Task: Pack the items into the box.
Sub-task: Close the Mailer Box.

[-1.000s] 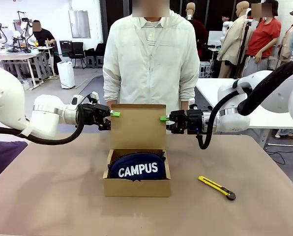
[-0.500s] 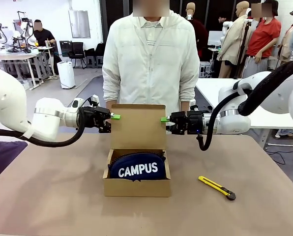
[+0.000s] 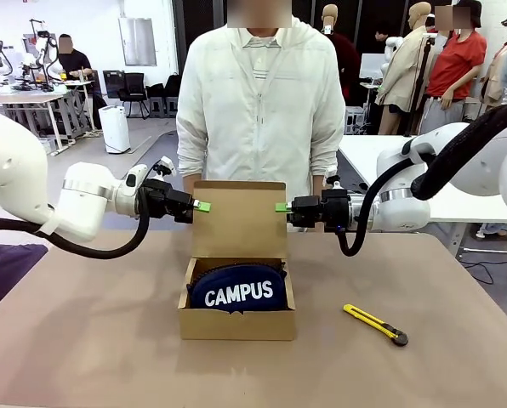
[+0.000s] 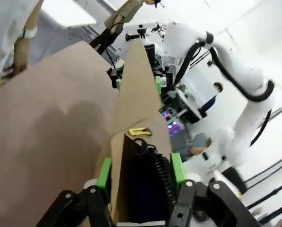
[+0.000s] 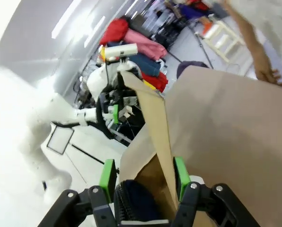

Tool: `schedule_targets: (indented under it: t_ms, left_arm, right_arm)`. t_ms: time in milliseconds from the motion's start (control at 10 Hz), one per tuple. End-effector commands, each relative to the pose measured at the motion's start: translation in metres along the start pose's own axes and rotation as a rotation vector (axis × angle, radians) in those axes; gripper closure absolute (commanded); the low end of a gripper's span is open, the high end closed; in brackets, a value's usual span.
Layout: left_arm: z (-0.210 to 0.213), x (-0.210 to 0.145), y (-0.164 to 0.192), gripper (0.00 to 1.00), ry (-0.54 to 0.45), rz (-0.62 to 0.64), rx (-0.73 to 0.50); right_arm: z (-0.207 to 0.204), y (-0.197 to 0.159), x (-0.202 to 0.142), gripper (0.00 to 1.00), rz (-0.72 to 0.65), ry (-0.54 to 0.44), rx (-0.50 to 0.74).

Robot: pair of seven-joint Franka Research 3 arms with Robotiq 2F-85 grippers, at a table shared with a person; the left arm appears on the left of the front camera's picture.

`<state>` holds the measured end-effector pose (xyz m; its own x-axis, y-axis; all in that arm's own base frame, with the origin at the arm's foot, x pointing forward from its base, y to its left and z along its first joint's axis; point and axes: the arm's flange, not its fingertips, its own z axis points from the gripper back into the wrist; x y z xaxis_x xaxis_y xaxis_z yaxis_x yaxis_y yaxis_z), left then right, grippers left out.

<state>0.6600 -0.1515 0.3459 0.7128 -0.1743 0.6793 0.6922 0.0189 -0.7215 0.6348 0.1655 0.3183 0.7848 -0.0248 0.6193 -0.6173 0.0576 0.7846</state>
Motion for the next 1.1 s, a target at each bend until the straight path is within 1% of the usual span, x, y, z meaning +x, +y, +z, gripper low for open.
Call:
schedule_targets:
  t_ms: [0,100,200,300,400,600,800,1000]
  left_arm:
    - [0.001,-0.021,-0.011,0.39,-0.026,-0.176,0.028]
    - [0.001,-0.026,-0.015,0.39,-0.038,-0.234,0.019]
    - [0.003,-0.03,-0.021,0.39,-0.064,-0.299,0.012]
    - [0.004,-0.035,-0.031,0.39,-0.078,-0.4,-0.014]
    - [0.004,-0.041,-0.037,0.39,-0.084,-0.463,-0.013]
    - [0.002,-0.051,-0.047,0.39,-0.074,-0.595,-0.044]
    - [-0.002,-0.061,-0.05,0.39,-0.04,-0.627,-0.12]
    - [-0.007,-0.071,-0.053,0.39,-0.009,-0.666,-0.133]
  right_arm:
    - [0.003,0.018,-0.019,0.35,0.262,0.032,0.108]
    - [0.004,0.021,-0.024,0.35,0.328,0.029,0.072]
    - [0.005,0.022,-0.026,0.35,0.367,0.007,0.07]
    - [0.006,0.024,-0.028,0.35,0.414,-0.01,0.062]
    - [0.005,0.026,-0.031,0.35,0.447,-0.015,0.093]
    - [0.002,0.035,-0.039,0.35,0.546,-0.021,0.085]
    - [0.0,0.042,-0.05,0.35,0.592,-0.042,0.099]
    - [-0.002,0.049,-0.061,0.35,0.633,-0.042,0.079]
